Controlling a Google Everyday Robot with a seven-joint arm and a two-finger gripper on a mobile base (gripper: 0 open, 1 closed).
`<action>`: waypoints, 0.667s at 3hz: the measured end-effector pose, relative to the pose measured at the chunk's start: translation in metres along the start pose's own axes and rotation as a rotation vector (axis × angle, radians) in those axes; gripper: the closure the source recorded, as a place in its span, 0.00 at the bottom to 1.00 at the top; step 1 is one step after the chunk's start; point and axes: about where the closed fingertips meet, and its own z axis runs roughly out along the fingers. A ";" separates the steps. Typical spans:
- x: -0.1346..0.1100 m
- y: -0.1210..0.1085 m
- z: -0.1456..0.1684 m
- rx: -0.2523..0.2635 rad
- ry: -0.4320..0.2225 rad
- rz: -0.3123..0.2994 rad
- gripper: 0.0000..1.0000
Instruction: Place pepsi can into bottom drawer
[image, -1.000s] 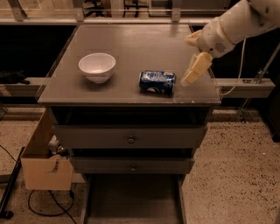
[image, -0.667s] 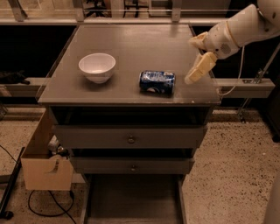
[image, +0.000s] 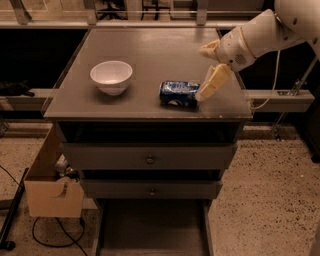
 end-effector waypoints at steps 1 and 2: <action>-0.008 0.001 0.004 0.001 0.008 0.006 0.00; 0.004 0.014 0.021 -0.018 0.022 0.068 0.00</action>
Offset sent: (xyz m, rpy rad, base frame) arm -0.0258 0.0184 -0.0563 -0.0139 0.1573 -0.0777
